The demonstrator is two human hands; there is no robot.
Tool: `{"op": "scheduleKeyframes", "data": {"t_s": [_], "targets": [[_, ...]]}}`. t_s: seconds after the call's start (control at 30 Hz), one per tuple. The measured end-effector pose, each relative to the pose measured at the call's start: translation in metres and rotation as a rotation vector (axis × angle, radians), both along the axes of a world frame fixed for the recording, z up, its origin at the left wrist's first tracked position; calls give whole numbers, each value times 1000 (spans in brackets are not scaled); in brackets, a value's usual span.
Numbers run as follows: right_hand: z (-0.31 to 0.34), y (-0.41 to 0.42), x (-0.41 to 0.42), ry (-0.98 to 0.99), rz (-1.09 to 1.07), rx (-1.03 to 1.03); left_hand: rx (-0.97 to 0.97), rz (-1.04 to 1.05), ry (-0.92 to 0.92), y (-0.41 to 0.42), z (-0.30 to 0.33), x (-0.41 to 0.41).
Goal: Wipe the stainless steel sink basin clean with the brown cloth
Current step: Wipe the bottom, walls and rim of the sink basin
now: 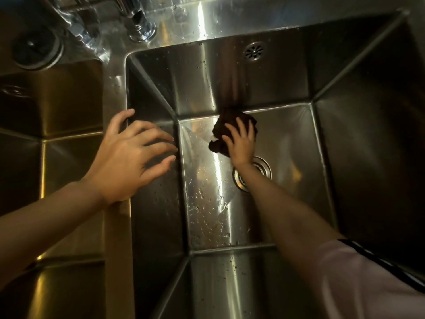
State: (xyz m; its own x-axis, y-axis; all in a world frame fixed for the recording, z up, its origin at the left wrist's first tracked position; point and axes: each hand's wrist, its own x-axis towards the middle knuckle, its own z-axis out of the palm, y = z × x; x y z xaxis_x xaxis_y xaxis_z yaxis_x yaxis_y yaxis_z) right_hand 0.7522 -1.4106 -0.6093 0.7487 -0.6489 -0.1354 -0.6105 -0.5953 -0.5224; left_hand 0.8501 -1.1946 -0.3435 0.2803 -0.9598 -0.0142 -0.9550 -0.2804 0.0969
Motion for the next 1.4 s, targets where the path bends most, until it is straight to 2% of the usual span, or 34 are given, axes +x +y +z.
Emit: {"op": "scheduleKeyframes", "data": {"t_s": [0.13,0.3,0.4,0.67,0.8,0.93,1.13,1.3,1.4], "targets": [[-1,37,28,17,95,54,-16,-11,6,-1,1,0],[5,69,48,-2,36,129,-21,3,18,-2,2,0],[9,81,54,-4,71,161,-4,6,12,-2,4,-1],[1,39,39,-73,576,43,15,14,15,-1,3,1],[0,10,27,-23,664,-15,25,9,10,1,3,2],[4,-29,-1,-41,528,-11,29,11,10,-1,3,0],[1,-80,-52,-21,113,-41,6,27,20,-1,2,0],[-3,-74,-79,5,-208,-30,8,26,17,0,2,1],[0,-52,-70,87,-381,-20,1,24,20,0,2,1]]}}
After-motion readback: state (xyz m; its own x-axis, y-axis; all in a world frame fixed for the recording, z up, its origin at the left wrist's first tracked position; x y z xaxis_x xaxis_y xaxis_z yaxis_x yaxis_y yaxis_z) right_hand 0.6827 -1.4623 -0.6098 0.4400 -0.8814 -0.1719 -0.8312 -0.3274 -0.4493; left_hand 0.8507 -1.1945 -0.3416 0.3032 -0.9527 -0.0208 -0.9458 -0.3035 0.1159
